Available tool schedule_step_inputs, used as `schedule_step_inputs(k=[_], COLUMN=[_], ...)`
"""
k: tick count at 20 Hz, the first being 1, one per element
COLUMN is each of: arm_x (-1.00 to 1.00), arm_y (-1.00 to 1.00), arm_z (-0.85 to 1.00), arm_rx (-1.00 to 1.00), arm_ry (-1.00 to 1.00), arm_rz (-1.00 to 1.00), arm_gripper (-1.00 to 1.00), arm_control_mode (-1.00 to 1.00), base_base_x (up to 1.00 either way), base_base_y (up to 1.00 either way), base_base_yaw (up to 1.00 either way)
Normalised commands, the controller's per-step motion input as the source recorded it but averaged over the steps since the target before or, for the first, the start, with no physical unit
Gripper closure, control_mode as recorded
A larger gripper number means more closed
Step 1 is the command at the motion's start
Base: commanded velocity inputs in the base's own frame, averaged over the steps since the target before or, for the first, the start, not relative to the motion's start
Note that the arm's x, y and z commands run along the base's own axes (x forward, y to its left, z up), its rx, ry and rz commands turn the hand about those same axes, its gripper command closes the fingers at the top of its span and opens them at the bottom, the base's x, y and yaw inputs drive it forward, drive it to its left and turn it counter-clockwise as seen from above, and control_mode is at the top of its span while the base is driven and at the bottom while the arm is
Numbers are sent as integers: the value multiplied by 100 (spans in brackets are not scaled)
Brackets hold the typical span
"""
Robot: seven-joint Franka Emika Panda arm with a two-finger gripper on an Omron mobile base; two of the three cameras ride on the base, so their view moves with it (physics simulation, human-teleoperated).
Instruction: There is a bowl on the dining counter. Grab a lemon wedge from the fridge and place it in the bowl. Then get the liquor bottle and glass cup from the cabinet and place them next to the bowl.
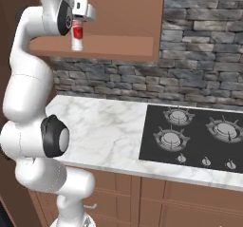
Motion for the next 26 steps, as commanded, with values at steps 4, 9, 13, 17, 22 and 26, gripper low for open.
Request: schedule_step_inputs(k=[4, 9, 13, 17, 22, 26], arm_x=[-100, -100, -100, -100, -97, -43], arm_y=[-41, -48, -49, -33, -14, -1], arm_z=[-1, -25, -36, -46, -50, -46], arm_rx=[0, 0, 0, -2, -5, -4], arm_ry=[-5, -2, 0, 0, 0, 11], arm_rz=[0, 0, 0, 0, -1, -2], arm_gripper=[100, 100, 100, 100, 100, 100], arm_control_mode=[-100, -100, -100, -100, -100, -100], base_base_x=[0, 0, 0, 0, 0, 0], base_base_y=[0, 0, 0, 0, 0, 0], base_base_yaw=[0, 0, 0, 0, 0, 0])
